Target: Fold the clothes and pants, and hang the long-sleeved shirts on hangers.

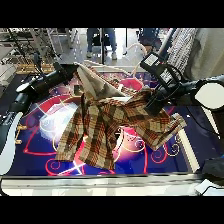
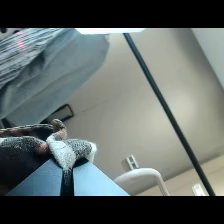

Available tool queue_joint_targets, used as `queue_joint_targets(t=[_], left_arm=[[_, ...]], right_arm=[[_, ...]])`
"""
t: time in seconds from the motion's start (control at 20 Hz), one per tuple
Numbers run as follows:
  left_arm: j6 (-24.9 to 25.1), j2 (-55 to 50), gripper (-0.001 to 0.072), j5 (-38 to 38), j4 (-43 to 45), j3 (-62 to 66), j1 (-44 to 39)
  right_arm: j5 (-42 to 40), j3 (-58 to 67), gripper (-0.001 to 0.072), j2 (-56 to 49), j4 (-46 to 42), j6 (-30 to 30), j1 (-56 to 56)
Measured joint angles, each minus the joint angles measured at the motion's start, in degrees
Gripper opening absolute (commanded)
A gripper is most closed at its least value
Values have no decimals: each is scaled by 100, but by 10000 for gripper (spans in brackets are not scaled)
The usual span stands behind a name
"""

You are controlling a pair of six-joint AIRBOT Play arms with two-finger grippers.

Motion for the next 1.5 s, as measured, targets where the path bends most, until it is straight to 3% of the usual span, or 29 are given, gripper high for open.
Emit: queue_joint_targets(t=[0.35, 0.65, 0.9, 1.0, 1.3, 1.5], left_arm=[[-153, 116, 18, -35, 105, 68, 79], [-304, 269, 19, -557, 713, 83, 57], [-417, 413, 18, -909, 1296, 85, -326], [-568, 514, 18, -984, 1825, 87, -564], [-1644, 828, 18, -846, 4446, 90, -1491], [-2015, 1038, 18, -457, 5270, 90, -1878]], right_arm=[[507, -9, 50, -575, -800, -291, 0], [503, -11, 50, -1757, -1963, 992, 2], [514, -13, 50, -2402, -2267, 1462, 31], [549, 17, 50, -2522, -2323, 1725, 13], [876, 778, 51, -2618, -2341, 2330, -39], [1340, 1572, 51, -2597, -2262, 2376, -37]])
